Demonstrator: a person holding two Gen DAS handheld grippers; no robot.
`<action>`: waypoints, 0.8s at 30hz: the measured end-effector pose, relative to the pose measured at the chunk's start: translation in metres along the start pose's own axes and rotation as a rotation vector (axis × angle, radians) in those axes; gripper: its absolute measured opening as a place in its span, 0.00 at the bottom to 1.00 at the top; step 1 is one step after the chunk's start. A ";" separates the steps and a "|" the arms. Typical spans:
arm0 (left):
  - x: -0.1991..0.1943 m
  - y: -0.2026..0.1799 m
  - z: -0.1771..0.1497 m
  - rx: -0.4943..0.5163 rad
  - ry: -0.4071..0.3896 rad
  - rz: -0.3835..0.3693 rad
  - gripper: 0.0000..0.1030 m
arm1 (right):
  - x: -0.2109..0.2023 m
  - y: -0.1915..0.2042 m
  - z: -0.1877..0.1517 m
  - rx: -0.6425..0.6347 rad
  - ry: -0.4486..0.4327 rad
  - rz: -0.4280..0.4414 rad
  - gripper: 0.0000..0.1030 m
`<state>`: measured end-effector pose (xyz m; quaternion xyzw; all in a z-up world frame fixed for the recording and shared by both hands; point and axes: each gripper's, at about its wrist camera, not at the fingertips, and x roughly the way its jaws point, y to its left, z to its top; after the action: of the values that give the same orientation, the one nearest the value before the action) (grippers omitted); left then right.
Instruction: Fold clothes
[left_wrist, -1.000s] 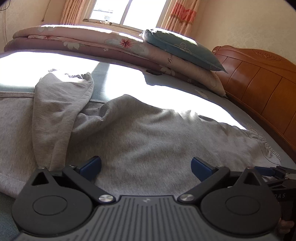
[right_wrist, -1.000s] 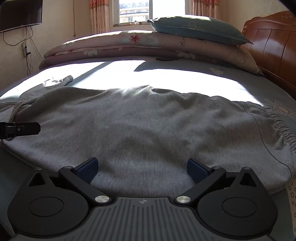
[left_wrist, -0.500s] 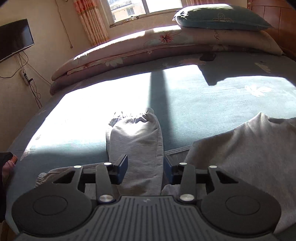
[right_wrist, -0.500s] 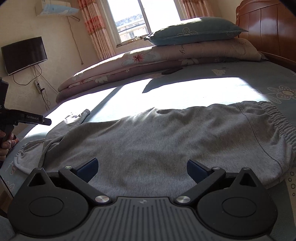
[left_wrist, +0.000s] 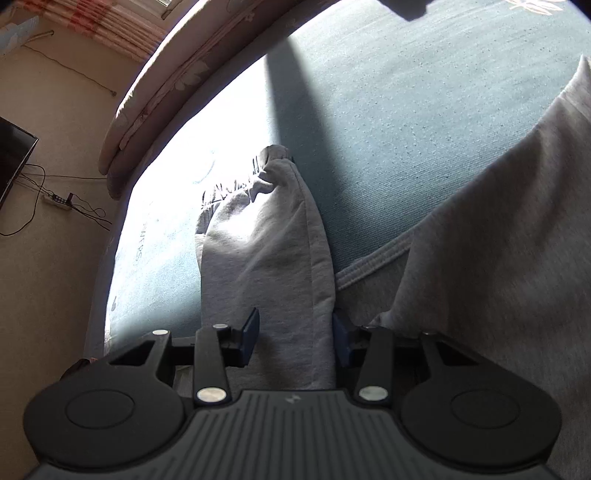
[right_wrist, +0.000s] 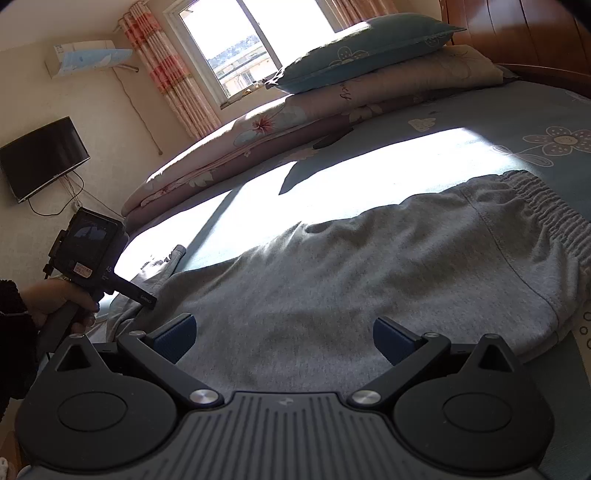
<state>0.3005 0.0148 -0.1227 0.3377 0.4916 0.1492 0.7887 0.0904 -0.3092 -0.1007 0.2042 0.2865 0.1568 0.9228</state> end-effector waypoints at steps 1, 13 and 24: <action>0.001 0.000 0.000 0.007 0.001 0.006 0.38 | 0.000 0.000 0.000 0.000 -0.001 -0.002 1.00; -0.025 0.069 -0.051 -0.170 -0.059 0.023 0.06 | 0.002 -0.005 0.000 0.043 0.003 -0.012 1.00; 0.015 0.128 -0.159 -0.485 0.090 -0.048 0.13 | 0.007 -0.006 -0.002 0.056 0.019 -0.029 1.00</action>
<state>0.1804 0.1779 -0.0919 0.1199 0.4841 0.2590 0.8272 0.0956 -0.3112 -0.1081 0.2243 0.3027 0.1374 0.9161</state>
